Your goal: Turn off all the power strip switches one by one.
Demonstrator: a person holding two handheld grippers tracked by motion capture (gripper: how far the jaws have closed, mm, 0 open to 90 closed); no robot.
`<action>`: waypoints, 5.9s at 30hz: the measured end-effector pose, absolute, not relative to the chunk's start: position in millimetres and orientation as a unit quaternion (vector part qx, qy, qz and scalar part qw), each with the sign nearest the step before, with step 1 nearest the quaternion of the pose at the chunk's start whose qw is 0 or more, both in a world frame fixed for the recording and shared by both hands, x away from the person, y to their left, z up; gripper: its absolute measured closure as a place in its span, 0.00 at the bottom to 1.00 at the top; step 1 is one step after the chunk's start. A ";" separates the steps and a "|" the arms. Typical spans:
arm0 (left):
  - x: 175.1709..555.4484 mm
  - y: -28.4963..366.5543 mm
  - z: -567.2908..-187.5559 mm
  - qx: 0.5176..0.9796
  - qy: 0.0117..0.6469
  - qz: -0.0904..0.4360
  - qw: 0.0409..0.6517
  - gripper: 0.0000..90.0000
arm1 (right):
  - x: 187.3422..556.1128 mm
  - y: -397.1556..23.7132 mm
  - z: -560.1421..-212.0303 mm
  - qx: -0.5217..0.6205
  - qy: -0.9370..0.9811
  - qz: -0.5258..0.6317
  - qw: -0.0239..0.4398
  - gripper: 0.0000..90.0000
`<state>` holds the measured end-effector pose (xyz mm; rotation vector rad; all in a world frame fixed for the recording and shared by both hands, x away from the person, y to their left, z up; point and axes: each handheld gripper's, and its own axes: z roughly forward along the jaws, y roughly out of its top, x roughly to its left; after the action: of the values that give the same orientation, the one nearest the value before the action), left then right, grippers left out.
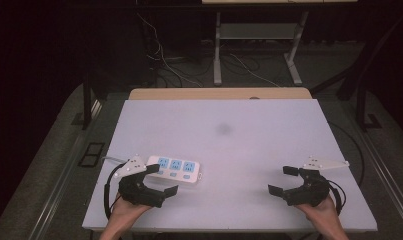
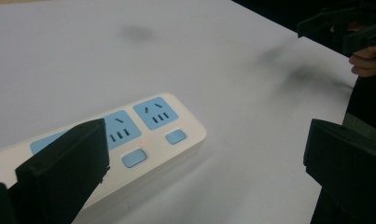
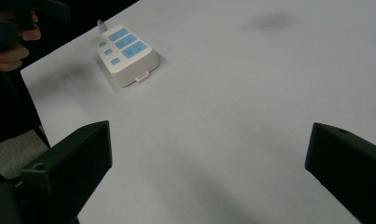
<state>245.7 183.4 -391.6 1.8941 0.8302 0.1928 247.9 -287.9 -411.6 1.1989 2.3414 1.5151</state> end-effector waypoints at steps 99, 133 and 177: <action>327.1 201.2 -396.8 0.902 0.311 0.028 0.299 0.99 | 247.2 -287.5 -415.5 0.390 0.785 0.478 0.060 0.00; 330.5 208.1 -409.5 0.875 0.356 0.003 0.328 1.00 | 247.8 -293.9 -414.3 0.404 0.780 0.473 0.070 0.00; 323.3 180.2 -366.0 0.896 0.301 0.054 0.321 1.00 | 247.3 -295.8 -411.9 0.397 0.781 0.478 0.071 0.00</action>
<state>323.3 180.2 -366.0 2.3546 0.7894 0.1410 247.3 -295.8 -411.9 1.1939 2.3482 1.4363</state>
